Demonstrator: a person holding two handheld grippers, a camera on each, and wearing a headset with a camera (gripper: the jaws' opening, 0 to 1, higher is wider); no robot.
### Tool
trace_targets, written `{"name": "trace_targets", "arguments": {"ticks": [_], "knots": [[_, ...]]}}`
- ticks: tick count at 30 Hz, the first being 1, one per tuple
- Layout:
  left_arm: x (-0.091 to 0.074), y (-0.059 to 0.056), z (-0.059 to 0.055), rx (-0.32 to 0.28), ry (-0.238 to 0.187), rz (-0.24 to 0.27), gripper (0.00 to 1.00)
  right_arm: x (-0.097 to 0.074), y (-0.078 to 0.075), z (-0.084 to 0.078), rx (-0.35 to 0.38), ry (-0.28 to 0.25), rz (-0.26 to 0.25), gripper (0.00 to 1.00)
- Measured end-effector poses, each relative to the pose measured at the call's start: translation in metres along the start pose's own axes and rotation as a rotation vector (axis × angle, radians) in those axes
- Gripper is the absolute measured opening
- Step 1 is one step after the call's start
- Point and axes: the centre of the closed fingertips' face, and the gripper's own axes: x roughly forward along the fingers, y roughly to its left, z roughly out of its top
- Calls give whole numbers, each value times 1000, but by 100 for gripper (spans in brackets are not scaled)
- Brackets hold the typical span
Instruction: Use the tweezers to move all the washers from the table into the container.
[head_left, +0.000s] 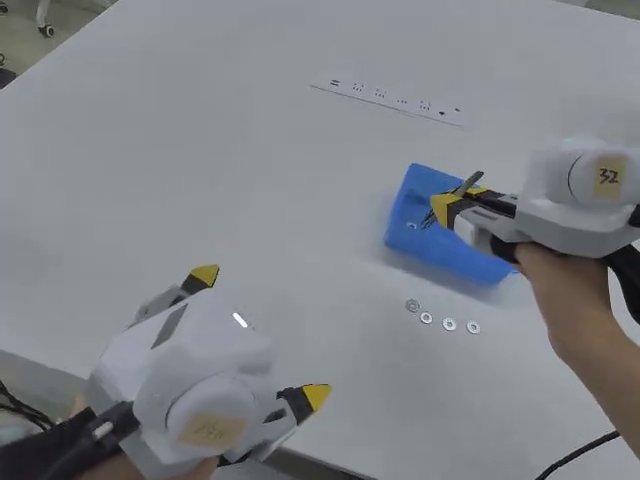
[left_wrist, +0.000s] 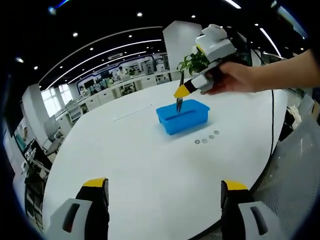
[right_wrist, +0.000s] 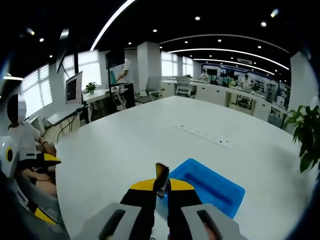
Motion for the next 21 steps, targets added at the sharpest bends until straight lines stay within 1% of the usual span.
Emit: {"name": "trace_targets", "arguments": {"ticks": [3,6,8,10,11,12,14,16,18,21], "knots": [[0,0,1,-6,-6,0,96,-8,6,-7,20,1,-2,4],[2,-1,0,-12,-1,-5,99,-13,9,-20,51,12,-7,4],[2,-1,0,-10,-2,-8,99,-15,10,-30,74,23,-6,4],[2,-2,0,-2,-4,-9,99,-13,10,-43,79,39,-9,4],[2,-2,-1,4,2,-7,99,-12,9,-50,91,53,-9,4],[3,-2,-2,14,9,-6,99,-10,9,-54,99,58,-6,4],[4,-3,-5,28,21,-3,99,-7,10,-64,102,89,-1,4],[4,-3,-5,32,23,-3,99,-3,9,-71,95,97,-2,4],[4,-2,-5,35,24,-2,99,1,9,-80,120,121,3,4],[4,-3,-5,46,24,-2,99,6,9,-84,112,127,2,4]]}}
